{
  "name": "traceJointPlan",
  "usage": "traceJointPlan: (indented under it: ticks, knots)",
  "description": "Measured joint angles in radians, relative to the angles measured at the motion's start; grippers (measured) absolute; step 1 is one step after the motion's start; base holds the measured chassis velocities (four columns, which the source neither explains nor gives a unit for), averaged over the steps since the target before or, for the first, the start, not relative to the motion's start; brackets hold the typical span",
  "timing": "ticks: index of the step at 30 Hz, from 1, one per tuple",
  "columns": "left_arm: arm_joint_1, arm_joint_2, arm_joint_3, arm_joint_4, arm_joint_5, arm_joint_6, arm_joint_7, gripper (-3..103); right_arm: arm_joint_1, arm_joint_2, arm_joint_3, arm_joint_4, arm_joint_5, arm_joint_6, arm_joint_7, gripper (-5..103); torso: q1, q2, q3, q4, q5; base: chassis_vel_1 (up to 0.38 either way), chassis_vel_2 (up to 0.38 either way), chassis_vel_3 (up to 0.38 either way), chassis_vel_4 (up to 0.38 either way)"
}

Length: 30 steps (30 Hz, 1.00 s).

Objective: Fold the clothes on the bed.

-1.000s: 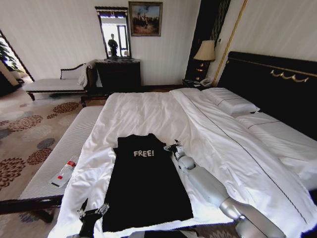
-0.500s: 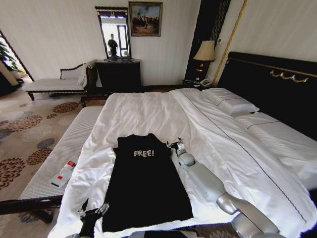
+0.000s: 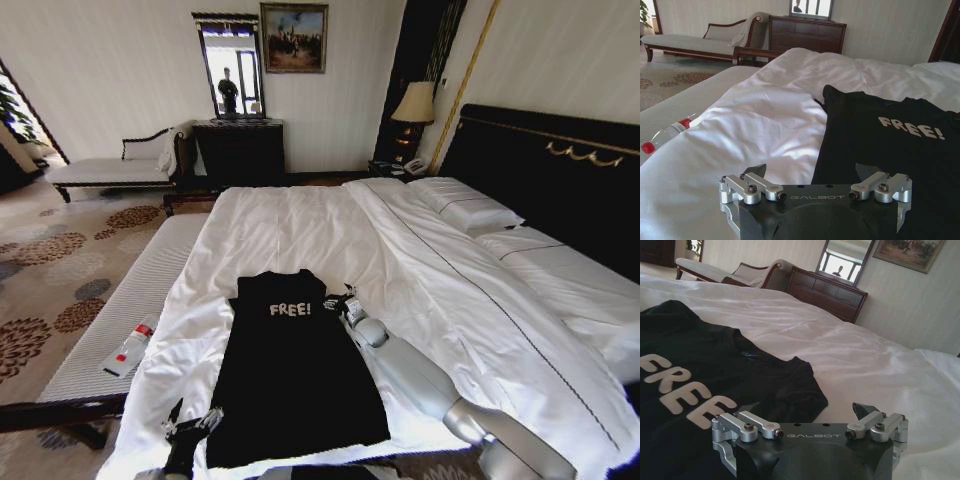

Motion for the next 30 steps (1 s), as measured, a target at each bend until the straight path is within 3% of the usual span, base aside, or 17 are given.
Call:
traceJointPlan:
  ticks: [4,9,15,17,18,19,22,30]
  knots:
    - [-0.017,0.025,0.0,0.0,-0.028,0.019,-0.002,100,-0.027,0.026,0.06,0.013,0.011,0.005,0.033,100,0.0,0.0,0.0,0.0004,-0.0002,0.0,0.0,0.0,0.0]
    - [-0.039,0.04,-0.003,0.003,-0.05,0.033,-0.008,100,0.024,0.028,0.132,-0.092,0.067,0.005,0.072,100,0.0,0.0,0.0,-0.0003,-0.0003,0.0,0.0,0.0,0.0]
    - [-0.041,0.036,-0.005,0.007,-0.058,0.034,-0.009,100,0.027,0.004,0.113,-0.049,0.077,0.004,0.064,100,0.0,0.0,0.0,-0.0001,-0.0005,0.0,0.0,0.0,0.0]
    - [-0.04,0.035,-0.006,0.01,-0.059,0.032,-0.009,100,0.01,0.006,0.092,-0.009,0.008,0.0,0.071,100,0.0,0.0,0.0,0.0003,0.0001,0.0,0.0,0.0,0.0]
    - [-0.04,0.032,-0.006,0.011,-0.059,0.032,-0.009,100,-0.003,0.012,0.075,0.009,-0.089,0.01,0.073,100,0.0,0.0,0.0,0.0006,-0.0002,0.0,0.0,0.0,0.0]
    - [-0.04,0.032,-0.006,0.011,-0.059,0.032,-0.009,100,-0.003,0.012,0.075,0.009,-0.089,0.01,0.073,100,0.0,0.0,0.0,0.0006,-0.0002,0.0,0.0,0.0,0.0]
    - [-0.039,0.029,-0.006,0.011,-0.059,0.031,-0.009,100,-0.015,0.015,0.034,0.014,-0.237,0.046,0.059,100,0.0,0.0,0.0,0.0001,-0.0003,0.0,0.0,0.0,0.0]
    - [-0.018,0.02,-0.029,0.007,-0.061,0.021,-0.006,100,0.039,0.06,-0.072,-0.145,-0.313,0.091,0.003,100,0.0,0.0,0.0,0.0004,-0.0002,0.0,0.0,0.0,0.0]
